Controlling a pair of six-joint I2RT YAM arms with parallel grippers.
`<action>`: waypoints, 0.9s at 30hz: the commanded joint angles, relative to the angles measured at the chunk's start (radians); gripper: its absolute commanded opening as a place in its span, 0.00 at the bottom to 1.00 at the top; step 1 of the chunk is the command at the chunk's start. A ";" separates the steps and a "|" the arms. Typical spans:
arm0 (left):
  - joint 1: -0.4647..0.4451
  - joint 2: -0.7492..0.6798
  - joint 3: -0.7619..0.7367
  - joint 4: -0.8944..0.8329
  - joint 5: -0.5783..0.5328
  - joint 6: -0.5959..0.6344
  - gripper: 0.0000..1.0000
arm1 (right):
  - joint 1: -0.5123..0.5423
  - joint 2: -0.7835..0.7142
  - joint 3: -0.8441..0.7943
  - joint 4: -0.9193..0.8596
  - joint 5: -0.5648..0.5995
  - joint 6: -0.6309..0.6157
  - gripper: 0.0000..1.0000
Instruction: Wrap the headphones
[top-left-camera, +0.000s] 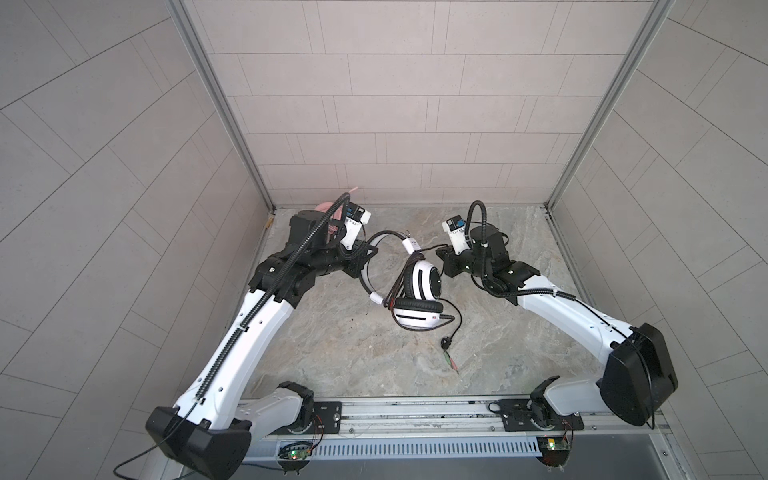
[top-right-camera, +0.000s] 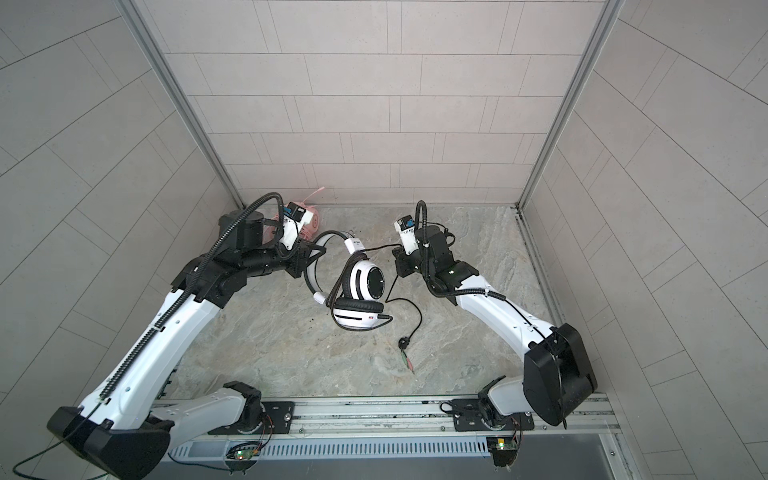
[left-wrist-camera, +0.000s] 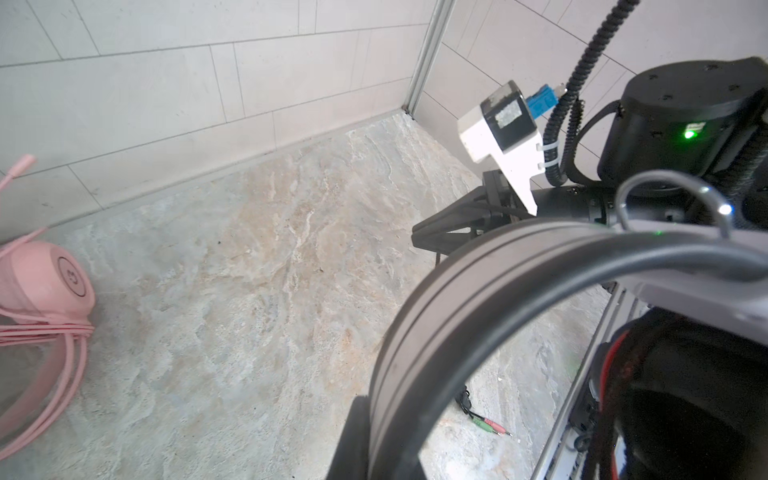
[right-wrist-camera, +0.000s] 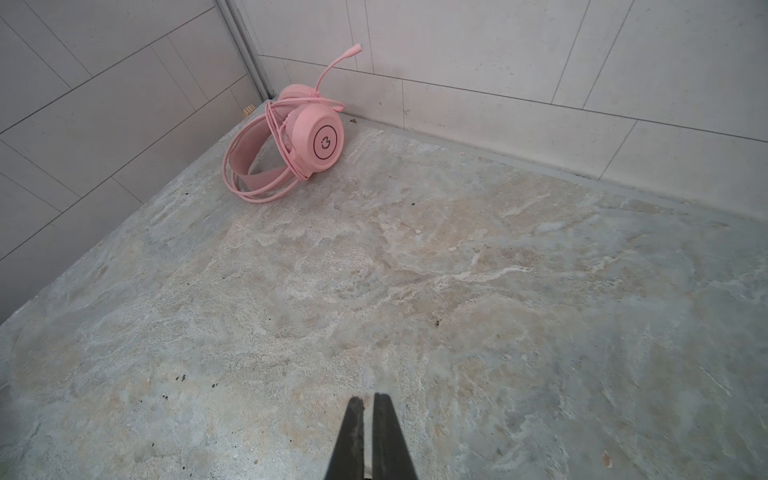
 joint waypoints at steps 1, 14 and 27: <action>0.011 -0.045 -0.007 0.096 0.015 -0.059 0.00 | -0.010 -0.038 -0.022 0.024 0.047 0.021 0.01; 0.018 -0.002 0.032 0.255 0.222 -0.251 0.00 | -0.022 0.188 0.035 0.181 -0.250 0.156 0.22; 0.049 0.024 0.148 0.239 0.206 -0.325 0.00 | -0.007 0.521 0.104 0.408 -0.314 0.255 0.38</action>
